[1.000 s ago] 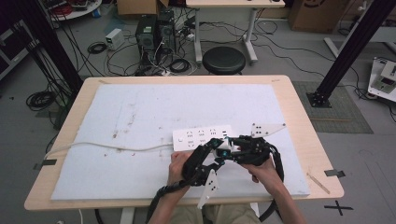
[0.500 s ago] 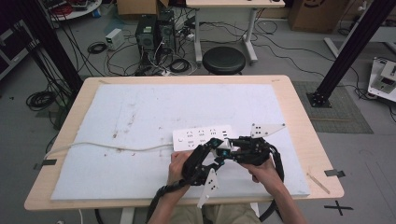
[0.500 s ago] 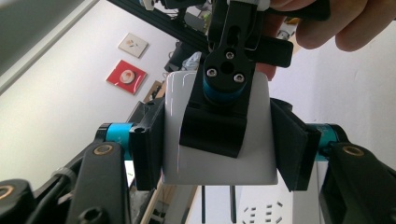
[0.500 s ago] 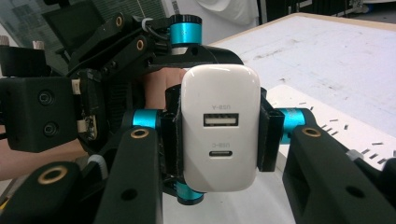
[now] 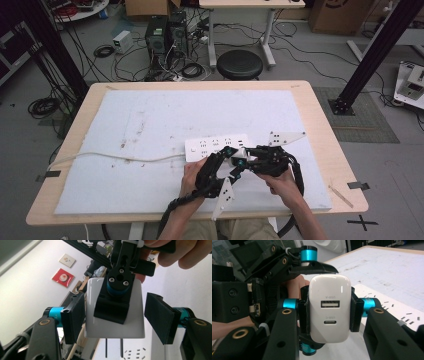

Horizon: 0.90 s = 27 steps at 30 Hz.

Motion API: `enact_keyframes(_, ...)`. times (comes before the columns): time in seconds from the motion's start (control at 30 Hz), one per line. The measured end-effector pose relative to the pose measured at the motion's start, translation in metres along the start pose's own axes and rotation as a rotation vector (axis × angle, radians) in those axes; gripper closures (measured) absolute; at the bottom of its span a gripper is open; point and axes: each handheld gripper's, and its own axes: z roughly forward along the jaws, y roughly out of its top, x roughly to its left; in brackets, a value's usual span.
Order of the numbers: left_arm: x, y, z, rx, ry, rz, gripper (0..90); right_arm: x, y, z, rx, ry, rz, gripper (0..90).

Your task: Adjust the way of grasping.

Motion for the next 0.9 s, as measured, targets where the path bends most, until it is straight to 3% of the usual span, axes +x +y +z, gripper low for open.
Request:
enact_keyframes(0.13,0.003,0.000,0.000,-0.009,0.002,-0.065,23.0,-0.001,0.000,-0.001,0.008,-0.016,0.000,62.9)
enact_keyframes(0.37,0.013,-0.007,-0.002,-0.010,-0.028,-0.205,21.4,-0.003,0.000,-0.003,0.002,-0.045,0.010,62.9)
enact_keyframes(0.4,0.013,-0.007,-0.002,-0.010,-0.028,-0.205,21.3,-0.003,0.000,-0.003,0.002,-0.045,0.010,62.9)
enact_keyframes(0.43,0.015,-0.009,-0.004,-0.012,-0.040,-0.251,21.3,-0.004,0.000,-0.004,0.004,-0.054,0.006,62.9)
enact_keyframes(0.63,0.022,-0.015,-0.009,-0.026,-0.068,-0.372,20.9,-0.006,-0.001,-0.009,-0.022,-0.117,-0.012,62.9)
enact_keyframes(0.67,0.022,-0.015,-0.009,-0.026,-0.068,-0.372,20.9,-0.006,-0.001,-0.009,-0.022,-0.117,-0.012,62.9)
enact_keyframes(0.7,0.027,-0.020,-0.014,-0.014,-0.063,-0.425,20.9,-0.008,-0.001,-0.010,-0.025,-0.124,-0.017,62.9)
enact_keyframes(0.73,0.027,-0.020,-0.014,-0.014,-0.063,-0.425,20.9,-0.009,-0.001,-0.010,-0.022,-0.124,-0.011,62.9)
enact_keyframes(0.9,0.037,-0.031,-0.025,0.000,-0.038,-0.529,20.9,-0.011,-0.002,-0.014,-0.040,-0.158,-0.012,62.9)
